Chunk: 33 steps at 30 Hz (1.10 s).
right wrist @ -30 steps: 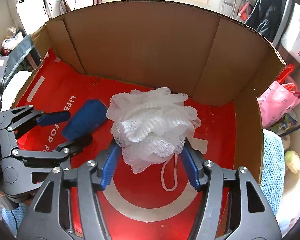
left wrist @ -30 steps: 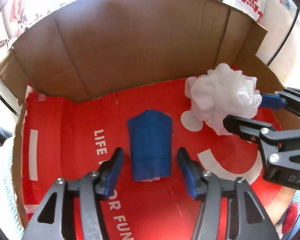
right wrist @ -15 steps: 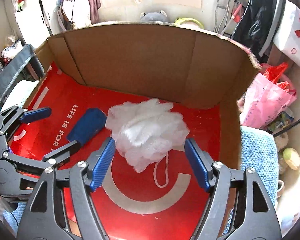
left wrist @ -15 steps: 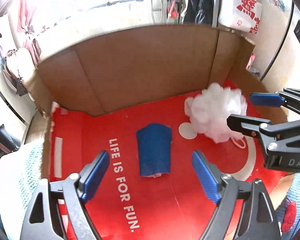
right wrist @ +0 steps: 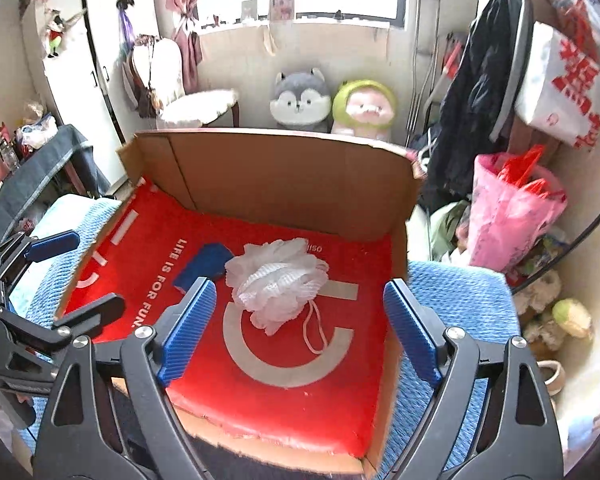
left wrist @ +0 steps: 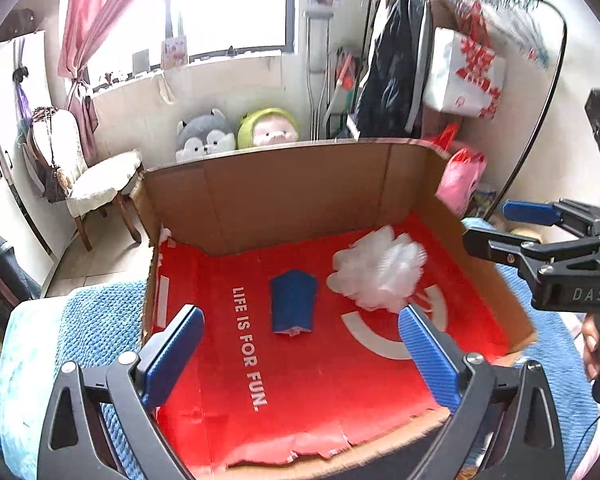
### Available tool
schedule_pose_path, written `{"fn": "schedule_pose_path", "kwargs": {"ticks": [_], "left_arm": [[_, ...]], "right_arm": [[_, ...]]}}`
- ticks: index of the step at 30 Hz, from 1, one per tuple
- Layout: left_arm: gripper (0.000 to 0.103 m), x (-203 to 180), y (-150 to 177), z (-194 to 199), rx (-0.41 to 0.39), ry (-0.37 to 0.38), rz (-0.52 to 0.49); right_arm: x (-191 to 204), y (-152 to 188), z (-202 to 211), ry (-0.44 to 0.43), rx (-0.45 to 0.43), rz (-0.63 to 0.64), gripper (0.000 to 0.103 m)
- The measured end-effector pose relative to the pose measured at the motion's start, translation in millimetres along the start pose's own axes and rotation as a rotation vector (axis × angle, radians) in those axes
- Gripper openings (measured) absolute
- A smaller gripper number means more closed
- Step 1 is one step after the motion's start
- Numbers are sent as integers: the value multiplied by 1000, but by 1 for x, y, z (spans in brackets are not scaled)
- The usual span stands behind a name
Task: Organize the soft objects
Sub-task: 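Withdraw both tools from the box back toward the remaining items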
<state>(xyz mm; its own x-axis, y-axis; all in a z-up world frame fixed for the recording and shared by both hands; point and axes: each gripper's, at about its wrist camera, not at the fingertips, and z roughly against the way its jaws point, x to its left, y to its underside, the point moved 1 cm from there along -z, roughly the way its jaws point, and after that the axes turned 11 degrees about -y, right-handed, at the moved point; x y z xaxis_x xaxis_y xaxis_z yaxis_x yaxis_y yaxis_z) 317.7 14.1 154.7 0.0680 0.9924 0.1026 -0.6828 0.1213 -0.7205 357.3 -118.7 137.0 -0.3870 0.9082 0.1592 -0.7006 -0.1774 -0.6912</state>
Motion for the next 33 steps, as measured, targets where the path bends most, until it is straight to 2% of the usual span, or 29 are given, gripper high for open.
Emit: {"fn": "schedule_pose_path", "kwargs": {"ticks": [5, 7, 16, 24, 28, 33], "left_arm": [[103, 4, 5, 40, -67, 28, 47], [103, 3, 11, 56, -94, 17, 56], [103, -13, 43, 122, -220, 10, 21], [103, -20, 80, 164, -304, 37, 38], [103, -20, 104, 183, -362, 27, 66], [103, -17, 135, 204, -425, 20, 114]], "right_arm": [[10, 8, 40, -16, -64, 12, 89], [15, 16, 56, -15, -94, 24, 91], [41, 55, 117, -28, -194, 74, 93], [64, 107, 158, -16, -287, 105, 98], [71, 134, 174, -24, -321, 117, 98], [82, 174, 192, 8, -392, 123, 98]]}}
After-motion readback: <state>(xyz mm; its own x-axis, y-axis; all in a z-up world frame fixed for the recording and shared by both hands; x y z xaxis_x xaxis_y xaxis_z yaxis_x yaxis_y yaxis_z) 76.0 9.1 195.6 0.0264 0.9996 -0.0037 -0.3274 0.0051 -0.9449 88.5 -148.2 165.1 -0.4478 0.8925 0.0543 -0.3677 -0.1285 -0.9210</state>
